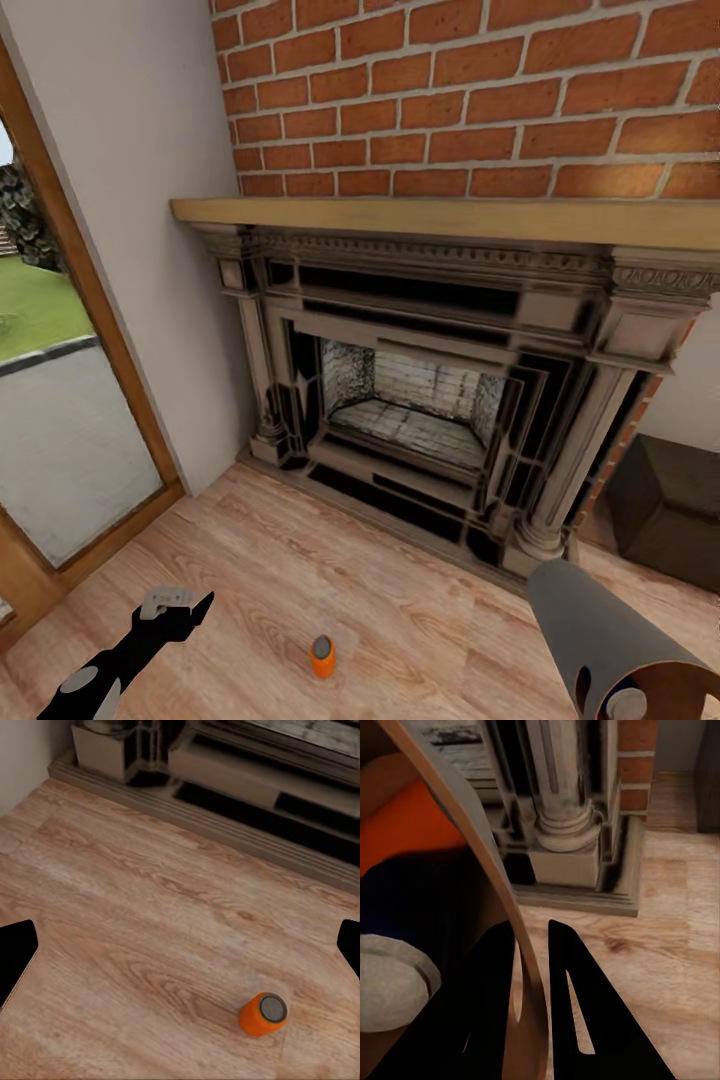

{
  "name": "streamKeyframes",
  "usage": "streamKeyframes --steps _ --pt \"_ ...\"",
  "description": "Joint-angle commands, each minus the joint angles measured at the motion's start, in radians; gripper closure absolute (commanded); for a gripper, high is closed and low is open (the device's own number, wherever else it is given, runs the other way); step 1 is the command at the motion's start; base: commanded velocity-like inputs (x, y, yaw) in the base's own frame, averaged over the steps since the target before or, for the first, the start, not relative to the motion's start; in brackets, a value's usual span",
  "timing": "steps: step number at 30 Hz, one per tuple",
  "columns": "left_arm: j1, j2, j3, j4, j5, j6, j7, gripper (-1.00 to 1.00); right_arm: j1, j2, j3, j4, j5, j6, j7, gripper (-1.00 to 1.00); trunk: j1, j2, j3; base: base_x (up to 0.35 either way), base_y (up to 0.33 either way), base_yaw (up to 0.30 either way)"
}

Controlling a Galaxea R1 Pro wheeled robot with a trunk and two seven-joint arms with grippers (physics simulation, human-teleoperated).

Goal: Put the three can of soda from the living room inside the tash can in the kitchen.

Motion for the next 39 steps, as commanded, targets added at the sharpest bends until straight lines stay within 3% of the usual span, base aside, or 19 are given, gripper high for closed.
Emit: streamKeyframes --steps 1,4,10,13,18,29,39 --pt "0.0 0.0 0.0 0.0 0.0 0.0 0.0 -1.0 -0.001 0.0 -0.007 -0.001 -0.005 -0.001 0.005 1.0 0.0 0.0 0.001 0.111 0.306 -0.188" --pt "0.0 0.0 0.0 0.0 0.001 0.0 0.0 -1.0 -0.001 0.0 -0.009 0.0 -0.005 -0.001 0.004 1.0 0.0 0.0 0.005 0.114 0.306 -0.188" --pt "0.0 -0.001 -0.001 0.0 0.001 -0.001 0.0 -1.0 -0.001 0.0 -0.067 0.0 -0.003 -0.001 0.003 1.0 0.0 0.0 0.011 0.126 0.306 -0.187" --pt "0.0 -0.001 -0.001 0.0 0.001 -0.001 0.0 -1.0 -0.001 0.001 -0.078 0.0 -0.003 -0.002 0.003 1.0 0.0 0.0 0.015 0.137 0.306 -0.188" --pt "0.0 -0.001 -0.001 0.0 0.0 -0.002 0.0 -1.0 -0.001 0.004 -0.082 0.0 -0.002 -0.002 0.002 1.0 0.0 0.0 0.019 0.149 0.247 -0.147" --pt "0.0 -0.002 -0.001 0.0 -0.003 -0.014 0.001 -1.0 -0.001 0.012 -0.083 -0.002 0.0 -0.042 0.004 1.0 0.0 0.0 0.02 0.008 0.011 -0.011" --pt "0.0 -0.002 0.0 0.0 -0.004 -0.014 0.001 -1.0 -0.001 0.011 -0.084 -0.001 0.0 -0.044 0.004 1.0 0.0 0.0 0.029 -0.06 0.031 -0.166"
